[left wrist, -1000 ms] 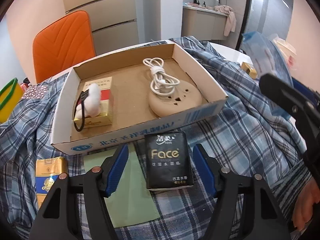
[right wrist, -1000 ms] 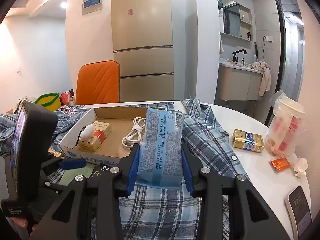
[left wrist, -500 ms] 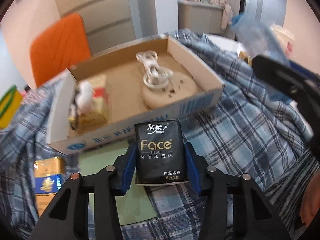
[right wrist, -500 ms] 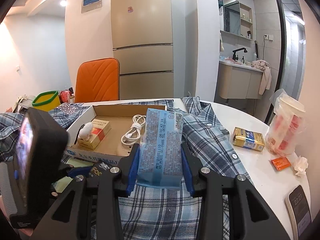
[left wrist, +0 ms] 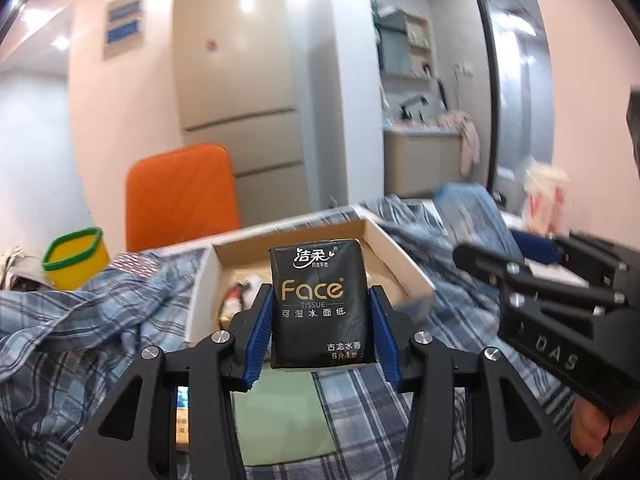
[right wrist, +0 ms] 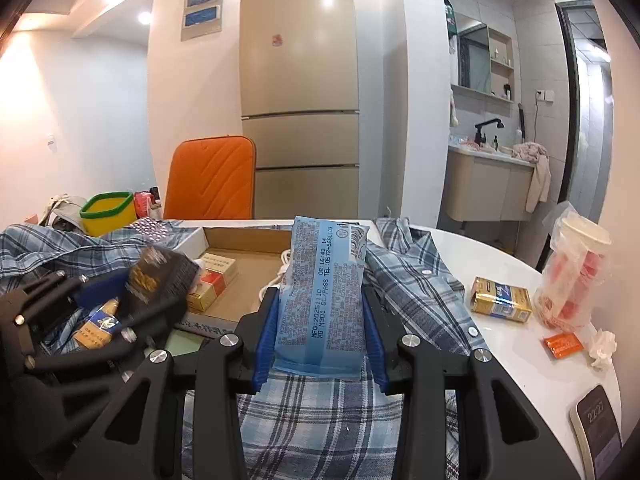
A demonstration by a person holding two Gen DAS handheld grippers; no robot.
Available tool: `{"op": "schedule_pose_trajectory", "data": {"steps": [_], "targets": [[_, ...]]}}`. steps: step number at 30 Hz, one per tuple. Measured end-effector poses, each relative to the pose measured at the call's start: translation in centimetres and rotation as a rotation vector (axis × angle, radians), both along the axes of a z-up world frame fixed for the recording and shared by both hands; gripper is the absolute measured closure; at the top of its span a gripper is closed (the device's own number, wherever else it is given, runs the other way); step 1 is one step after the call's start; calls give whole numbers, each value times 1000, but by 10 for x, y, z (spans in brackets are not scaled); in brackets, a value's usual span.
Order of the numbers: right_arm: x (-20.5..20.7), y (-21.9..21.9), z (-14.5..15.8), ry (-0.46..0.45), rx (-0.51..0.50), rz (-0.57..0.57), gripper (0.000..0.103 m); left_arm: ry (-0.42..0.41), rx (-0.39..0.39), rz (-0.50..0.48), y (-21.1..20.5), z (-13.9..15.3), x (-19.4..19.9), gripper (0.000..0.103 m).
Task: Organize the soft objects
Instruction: 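Place the snack bar in the box with the right tool while the left places the tissue pack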
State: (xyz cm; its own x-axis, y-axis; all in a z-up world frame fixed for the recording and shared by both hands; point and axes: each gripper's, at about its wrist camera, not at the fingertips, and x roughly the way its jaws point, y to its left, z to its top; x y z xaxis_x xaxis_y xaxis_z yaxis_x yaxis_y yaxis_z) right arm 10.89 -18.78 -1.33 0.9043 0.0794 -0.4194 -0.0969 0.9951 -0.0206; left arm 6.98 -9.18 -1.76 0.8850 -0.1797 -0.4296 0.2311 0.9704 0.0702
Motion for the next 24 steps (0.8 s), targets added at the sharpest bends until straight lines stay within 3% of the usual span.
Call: {"op": "schedule_pose_trajectory", "data": {"steps": [5,19,24], "targets": [[-4,2,3,-23,-3,8,62,-82,-44,30,13,6,-7,58],[-21,5,17,-147,26,39,62,-295,-68,69,22,18,-29,58],[-15,9,30,-184,28,26,62,-338,-92,85,26,20,-25,58]]}}
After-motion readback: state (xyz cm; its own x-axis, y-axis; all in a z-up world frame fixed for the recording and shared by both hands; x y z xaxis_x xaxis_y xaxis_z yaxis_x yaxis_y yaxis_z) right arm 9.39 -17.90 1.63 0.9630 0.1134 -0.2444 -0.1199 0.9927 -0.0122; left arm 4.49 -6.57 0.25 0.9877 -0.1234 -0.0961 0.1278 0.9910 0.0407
